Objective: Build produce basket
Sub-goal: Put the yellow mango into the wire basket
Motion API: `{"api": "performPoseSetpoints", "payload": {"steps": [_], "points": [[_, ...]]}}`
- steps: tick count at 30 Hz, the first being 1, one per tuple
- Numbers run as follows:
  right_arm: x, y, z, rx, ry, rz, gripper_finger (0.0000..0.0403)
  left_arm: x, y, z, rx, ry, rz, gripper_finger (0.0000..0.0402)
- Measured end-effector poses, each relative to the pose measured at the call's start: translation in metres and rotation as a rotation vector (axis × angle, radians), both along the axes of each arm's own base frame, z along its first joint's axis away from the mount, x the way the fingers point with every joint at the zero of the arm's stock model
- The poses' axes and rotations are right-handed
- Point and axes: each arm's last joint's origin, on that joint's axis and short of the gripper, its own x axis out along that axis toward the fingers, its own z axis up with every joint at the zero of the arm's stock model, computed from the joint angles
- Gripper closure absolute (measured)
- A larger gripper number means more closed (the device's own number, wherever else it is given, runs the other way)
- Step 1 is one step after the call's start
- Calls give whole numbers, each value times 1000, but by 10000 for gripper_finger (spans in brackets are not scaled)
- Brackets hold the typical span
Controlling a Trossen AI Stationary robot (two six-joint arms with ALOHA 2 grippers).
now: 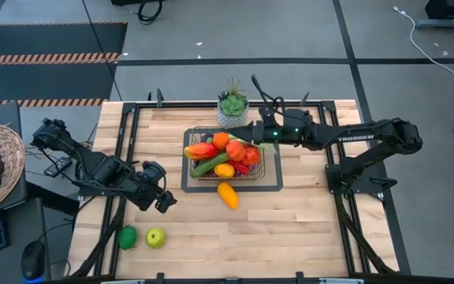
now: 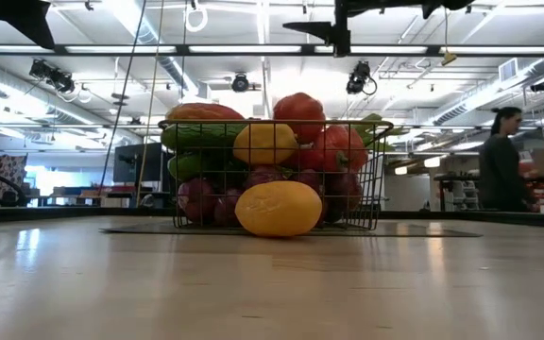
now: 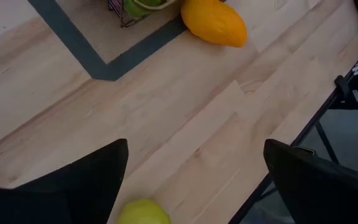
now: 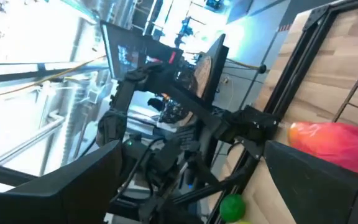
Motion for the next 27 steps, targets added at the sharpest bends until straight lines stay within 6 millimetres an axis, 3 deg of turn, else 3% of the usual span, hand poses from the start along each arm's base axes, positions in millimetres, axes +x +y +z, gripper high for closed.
{"api": "performPoseSetpoints", "payload": {"steps": [12,18,24,27], "points": [[2,30,2,-17,-27,94,6,1,2,0,55,-32,36,19],[1,18,11,-70,-102,-112,6,1,2,1,69,-32,15,19],[1,27,11,-250,-73,-123,6,1,2,1,52,-34,37,19],[1,32,3,-344,24,-104,6,1,2,1,49,-38,37,19]]}}
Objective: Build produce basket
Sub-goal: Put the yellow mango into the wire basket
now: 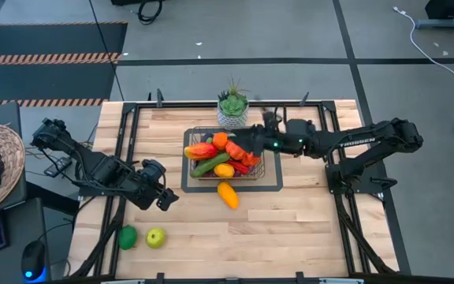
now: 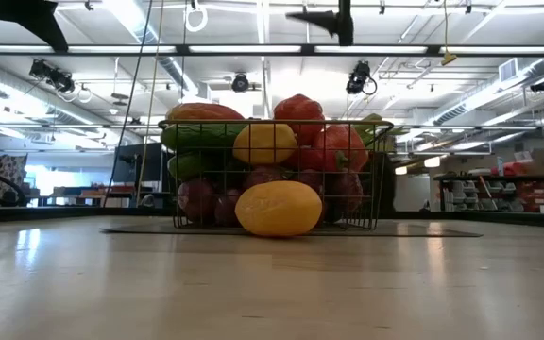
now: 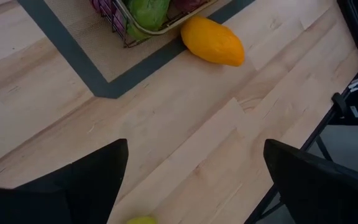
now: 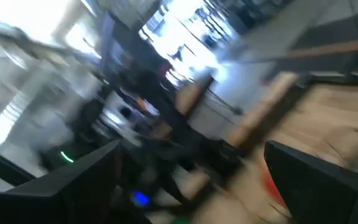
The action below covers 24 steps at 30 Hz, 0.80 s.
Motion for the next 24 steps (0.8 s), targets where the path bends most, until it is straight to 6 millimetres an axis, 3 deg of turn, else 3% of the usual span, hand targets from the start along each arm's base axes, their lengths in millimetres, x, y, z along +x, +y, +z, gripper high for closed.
{"api": "performPoseSetpoints", "payload": {"steps": [4,11,14,19,24], "points": [[1,15,-7,-102,211,85,7,0,0,0,0,0,0,19],[9,41,10,-289,584,213,7,0,0,0,2,4,0,19],[22,51,13,-323,719,276,7,0,0,0,5,7,0,19],[48,65,0,-249,923,311,7,-1,1,-1,8,12,0,19],[67,74,-25,-61,1048,249,7,-1,1,-1,7,12,0,19]]}}
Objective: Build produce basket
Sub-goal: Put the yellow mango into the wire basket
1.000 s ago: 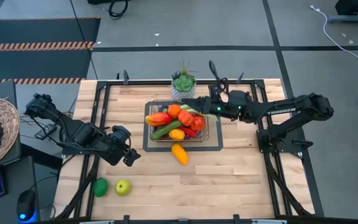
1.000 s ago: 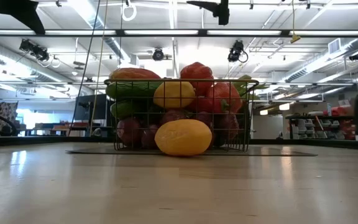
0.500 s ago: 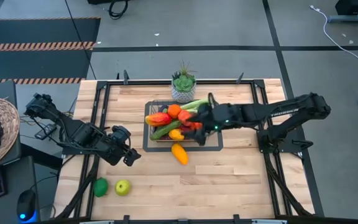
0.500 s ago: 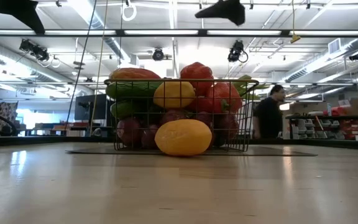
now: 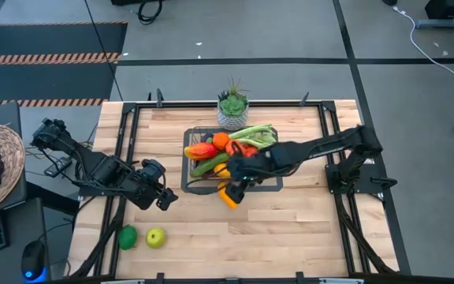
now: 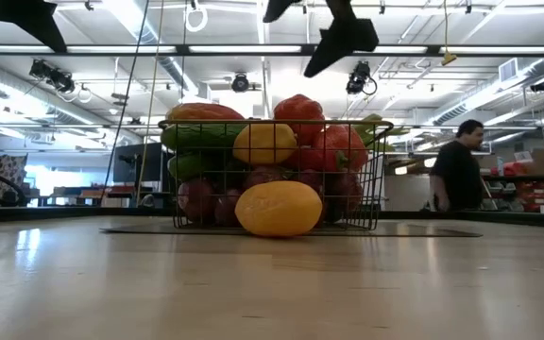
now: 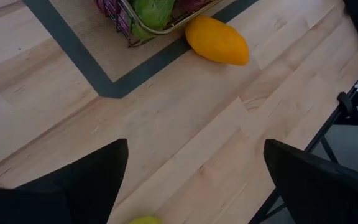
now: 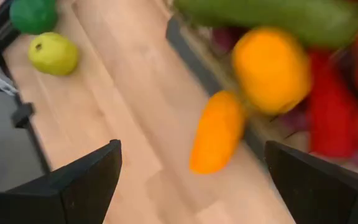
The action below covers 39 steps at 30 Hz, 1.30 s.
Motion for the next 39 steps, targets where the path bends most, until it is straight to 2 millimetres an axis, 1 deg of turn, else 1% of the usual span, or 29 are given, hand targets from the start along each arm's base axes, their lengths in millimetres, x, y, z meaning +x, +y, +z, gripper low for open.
{"api": "performPoseSetpoints", "payload": {"steps": [4,9,11,14,18,20,30,33,39], "points": [[11,13,-17,112,20,-124,7,0,0,0,4,0,-5,19],[20,27,-44,161,90,-219,7,0,0,0,7,1,-9,19],[24,33,-55,175,121,-243,7,0,0,0,8,1,-10,19],[27,41,-70,172,164,-231,7,0,0,0,20,2,-27,19],[29,43,-86,160,225,-250,7,0,0,0,22,2,-31,19],[31,43,-90,152,227,-256,7,0,0,0,22,2,-33,19],[32,35,-90,38,165,-331,7,0,-1,0,22,2,-33,19],[34,32,-94,8,159,-364,7,0,-1,0,21,1,-32,19],[40,32,-107,37,180,-370,7,0,-1,0,13,-2,-25,19]]}}
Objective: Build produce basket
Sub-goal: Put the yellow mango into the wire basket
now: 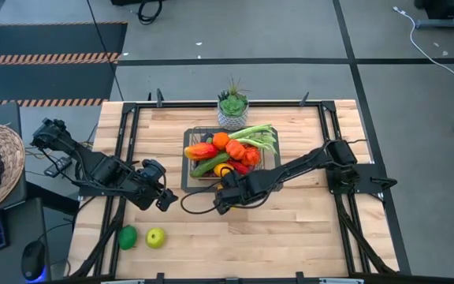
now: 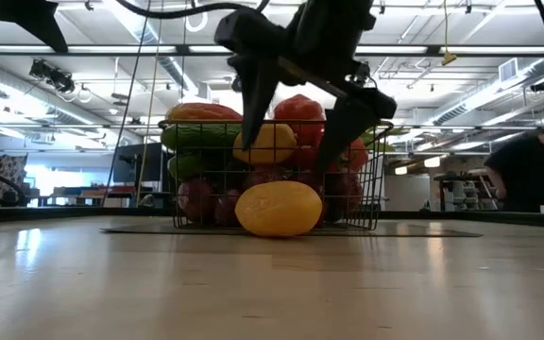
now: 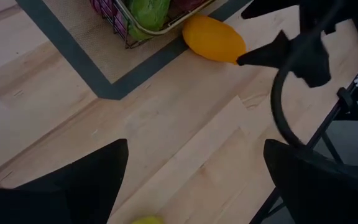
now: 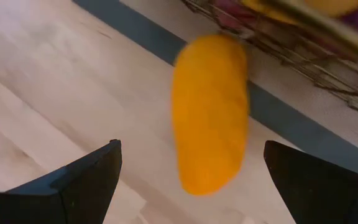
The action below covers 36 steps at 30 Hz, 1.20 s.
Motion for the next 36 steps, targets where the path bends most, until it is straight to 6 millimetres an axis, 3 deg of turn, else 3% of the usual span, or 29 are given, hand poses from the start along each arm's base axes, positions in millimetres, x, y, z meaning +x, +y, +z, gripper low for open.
{"api": "performPoseSetpoints", "payload": {"steps": [11,18,29,36], "points": [[4,-2,-7,-54,-8,4,15,1,0,1,-7,-10,0,19],[4,-3,-5,11,16,60,32,1,-1,1,-27,-18,21,19],[1,29,34,1,-22,63,58,1,-1,1,-42,-19,42,19],[-3,38,31,9,-20,2,59,1,-1,1,-41,-18,42,19]]}}
